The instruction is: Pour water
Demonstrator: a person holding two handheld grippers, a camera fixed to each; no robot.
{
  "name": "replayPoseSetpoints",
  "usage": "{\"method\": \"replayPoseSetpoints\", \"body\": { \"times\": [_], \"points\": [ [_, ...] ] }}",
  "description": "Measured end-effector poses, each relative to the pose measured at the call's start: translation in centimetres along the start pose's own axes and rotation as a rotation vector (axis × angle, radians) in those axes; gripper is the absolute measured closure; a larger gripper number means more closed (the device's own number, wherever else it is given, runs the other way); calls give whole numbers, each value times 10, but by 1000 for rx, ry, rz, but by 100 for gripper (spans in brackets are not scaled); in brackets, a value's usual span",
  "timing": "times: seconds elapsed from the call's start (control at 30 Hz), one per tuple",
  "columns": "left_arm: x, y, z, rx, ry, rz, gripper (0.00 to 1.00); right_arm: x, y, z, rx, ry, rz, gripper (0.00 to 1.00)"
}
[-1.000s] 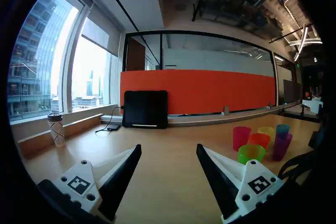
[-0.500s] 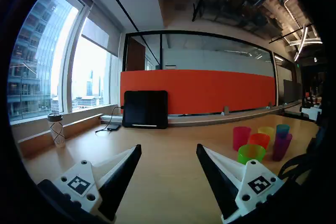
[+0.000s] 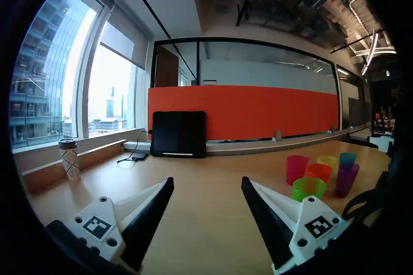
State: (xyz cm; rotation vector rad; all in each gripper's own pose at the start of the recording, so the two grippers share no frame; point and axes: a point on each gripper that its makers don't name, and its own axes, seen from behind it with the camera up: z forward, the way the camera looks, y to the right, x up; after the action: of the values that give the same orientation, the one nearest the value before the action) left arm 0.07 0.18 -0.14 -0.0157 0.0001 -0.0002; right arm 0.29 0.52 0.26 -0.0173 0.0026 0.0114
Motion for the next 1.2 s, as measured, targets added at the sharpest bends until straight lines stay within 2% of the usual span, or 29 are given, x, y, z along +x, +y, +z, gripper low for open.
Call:
{"method": "replayPoseSetpoints", "body": {
  "times": [1.2],
  "points": [
    [0,0,0,0,0,0,3,-1,-3,-2,9,-2,-12,1]
  ]
}}
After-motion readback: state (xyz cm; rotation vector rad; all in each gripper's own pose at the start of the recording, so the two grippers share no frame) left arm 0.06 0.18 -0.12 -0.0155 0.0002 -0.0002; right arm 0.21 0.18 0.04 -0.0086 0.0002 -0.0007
